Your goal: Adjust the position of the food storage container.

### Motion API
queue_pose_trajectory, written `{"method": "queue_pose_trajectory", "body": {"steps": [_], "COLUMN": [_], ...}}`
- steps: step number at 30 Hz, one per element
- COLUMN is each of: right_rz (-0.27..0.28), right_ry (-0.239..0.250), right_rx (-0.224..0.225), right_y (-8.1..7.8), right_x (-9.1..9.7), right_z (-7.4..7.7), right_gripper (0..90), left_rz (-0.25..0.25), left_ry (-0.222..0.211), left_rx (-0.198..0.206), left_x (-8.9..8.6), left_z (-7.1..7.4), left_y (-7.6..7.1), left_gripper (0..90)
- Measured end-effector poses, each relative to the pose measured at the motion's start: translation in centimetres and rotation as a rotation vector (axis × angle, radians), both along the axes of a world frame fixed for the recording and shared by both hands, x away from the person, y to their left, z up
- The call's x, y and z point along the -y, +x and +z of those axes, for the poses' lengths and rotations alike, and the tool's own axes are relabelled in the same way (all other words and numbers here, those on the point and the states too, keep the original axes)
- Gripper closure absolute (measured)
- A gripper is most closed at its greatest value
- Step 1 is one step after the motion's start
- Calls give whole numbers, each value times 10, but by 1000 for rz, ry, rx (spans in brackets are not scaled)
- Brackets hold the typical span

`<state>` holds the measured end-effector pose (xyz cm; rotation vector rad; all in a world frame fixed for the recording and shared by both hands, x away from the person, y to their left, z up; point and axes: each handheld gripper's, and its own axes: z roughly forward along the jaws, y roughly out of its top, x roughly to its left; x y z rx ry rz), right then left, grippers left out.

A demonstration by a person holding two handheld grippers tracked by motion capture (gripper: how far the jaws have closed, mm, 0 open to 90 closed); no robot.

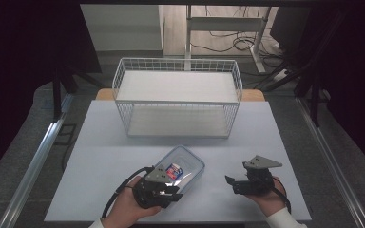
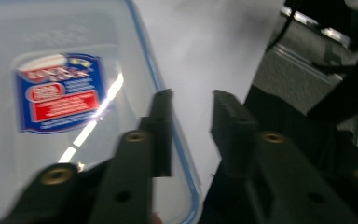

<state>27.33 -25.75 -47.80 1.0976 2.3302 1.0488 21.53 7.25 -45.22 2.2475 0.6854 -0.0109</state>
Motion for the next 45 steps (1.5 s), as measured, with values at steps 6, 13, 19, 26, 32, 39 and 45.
{"method": "queue_pose_trajectory", "body": {"steps": [6, 13, 19, 26, 32, 39, 45], "right_rz": [-3, -4, -9, -11, -8, -11, -11], "right_ry": [-3, -11, -13, -15, -18, -19, -21], "right_rx": [3, 3, 0, 8, 3, 4, 5], "right_y": [0, 0, 1, 0, 1, 1, 1], "right_x": [0, 1, 2, 2, 2, 3, 2], "right_z": [1, 0, -1, 0, -1, -1, -1], "right_gripper": [155, 156, 156, 156, 156, 156, 156], "left_rz": [-42, -53, -46, -62, -56, 3, 62], "left_ry": [58, 129, 156, 195, 192, 197, 219], "left_rx": [-23, -44, -49, -44, -55, -61, -49], "left_x": [13, 16, 13, 15, 11, -14, -41], "left_z": [-6, -17, -23, -26, -27, -30, -32], "left_y": [-8, -16, -20, -21, -21, -17, -9], "left_gripper": [888, 897, 897, 899, 899, 899, 899]}}
